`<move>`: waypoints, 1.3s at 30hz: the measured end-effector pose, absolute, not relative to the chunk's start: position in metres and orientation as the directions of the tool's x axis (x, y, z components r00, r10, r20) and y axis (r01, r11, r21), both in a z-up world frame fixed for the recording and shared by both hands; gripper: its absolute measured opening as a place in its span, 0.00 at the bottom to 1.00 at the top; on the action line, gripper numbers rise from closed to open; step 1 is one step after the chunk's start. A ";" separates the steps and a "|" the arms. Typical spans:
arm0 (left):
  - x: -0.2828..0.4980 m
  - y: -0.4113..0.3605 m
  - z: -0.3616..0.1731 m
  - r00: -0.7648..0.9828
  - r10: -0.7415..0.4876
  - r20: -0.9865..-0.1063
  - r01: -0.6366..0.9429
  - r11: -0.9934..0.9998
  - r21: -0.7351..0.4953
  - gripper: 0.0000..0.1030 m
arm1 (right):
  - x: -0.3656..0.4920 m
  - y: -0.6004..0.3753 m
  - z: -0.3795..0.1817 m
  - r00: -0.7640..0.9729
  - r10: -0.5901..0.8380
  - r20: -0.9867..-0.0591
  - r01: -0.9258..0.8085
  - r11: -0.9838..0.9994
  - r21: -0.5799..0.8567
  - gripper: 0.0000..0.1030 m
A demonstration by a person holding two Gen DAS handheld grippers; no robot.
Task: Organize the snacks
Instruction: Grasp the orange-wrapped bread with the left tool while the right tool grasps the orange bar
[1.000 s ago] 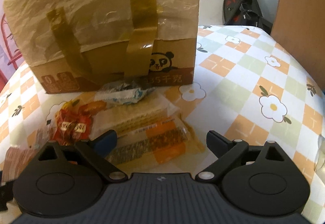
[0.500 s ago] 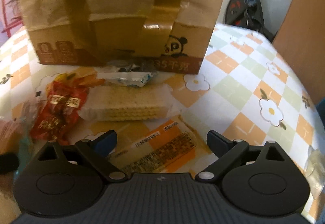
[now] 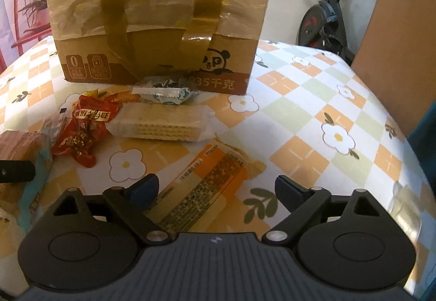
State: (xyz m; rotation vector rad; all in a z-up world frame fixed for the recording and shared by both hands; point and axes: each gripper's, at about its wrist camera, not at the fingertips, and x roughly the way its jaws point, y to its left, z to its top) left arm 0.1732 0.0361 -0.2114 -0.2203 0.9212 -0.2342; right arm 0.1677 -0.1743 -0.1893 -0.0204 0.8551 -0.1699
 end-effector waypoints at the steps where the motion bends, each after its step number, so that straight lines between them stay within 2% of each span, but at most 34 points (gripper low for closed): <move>1: 0.173 0.036 -0.211 0.583 -0.292 -0.758 0.105 0.952 -0.287 0.82 | 0.165 -0.176 -0.189 0.644 -0.144 -0.751 0.140 0.988 -0.068 0.82; 3: 0.173 0.036 -0.211 0.583 -0.291 -0.758 0.104 0.953 -0.286 0.83 | 0.160 -0.179 -0.187 0.649 -0.089 -0.756 0.112 0.993 -0.020 0.63; 4: 0.173 0.035 -0.211 0.583 -0.290 -0.759 0.104 0.953 -0.285 0.83 | 0.161 -0.178 -0.187 0.650 -0.069 -0.757 0.102 0.995 -0.003 0.60; 9: 0.173 0.036 -0.211 0.582 -0.288 -0.760 0.106 0.954 -0.281 0.83 | 0.159 -0.183 -0.188 0.675 -0.034 -0.737 0.095 0.995 0.040 0.57; 20: 0.176 0.025 -0.211 0.571 -0.256 -0.780 0.118 0.966 -0.231 0.86 | 0.161 -0.188 -0.196 0.712 -0.046 -0.701 0.079 0.997 0.015 0.56; 22: 0.176 0.024 -0.212 0.573 -0.250 -0.780 0.117 0.967 -0.225 0.82 | 0.161 -0.189 -0.196 0.713 -0.037 -0.701 0.079 0.996 0.028 0.56; 23: 0.176 0.025 -0.211 0.576 -0.259 -0.775 0.118 0.965 -0.234 0.78 | 0.161 -0.190 -0.196 0.713 -0.032 -0.701 0.080 0.996 0.035 0.56; 25: 0.176 0.032 -0.209 0.577 -0.296 -0.761 0.118 0.953 -0.280 0.76 | 0.160 -0.193 -0.197 0.712 -0.021 -0.702 0.082 0.995 0.053 0.56; 30: 0.175 0.041 -0.193 0.617 -0.322 -0.718 0.125 0.941 -0.315 0.75 | 0.156 -0.201 -0.192 0.705 -0.009 -0.709 0.100 0.991 0.086 0.50; 39: 0.173 0.039 -0.160 0.680 -0.329 -0.655 0.175 0.941 -0.291 0.75 | 0.143 -0.221 -0.167 0.736 0.012 -0.677 0.130 0.979 0.159 0.43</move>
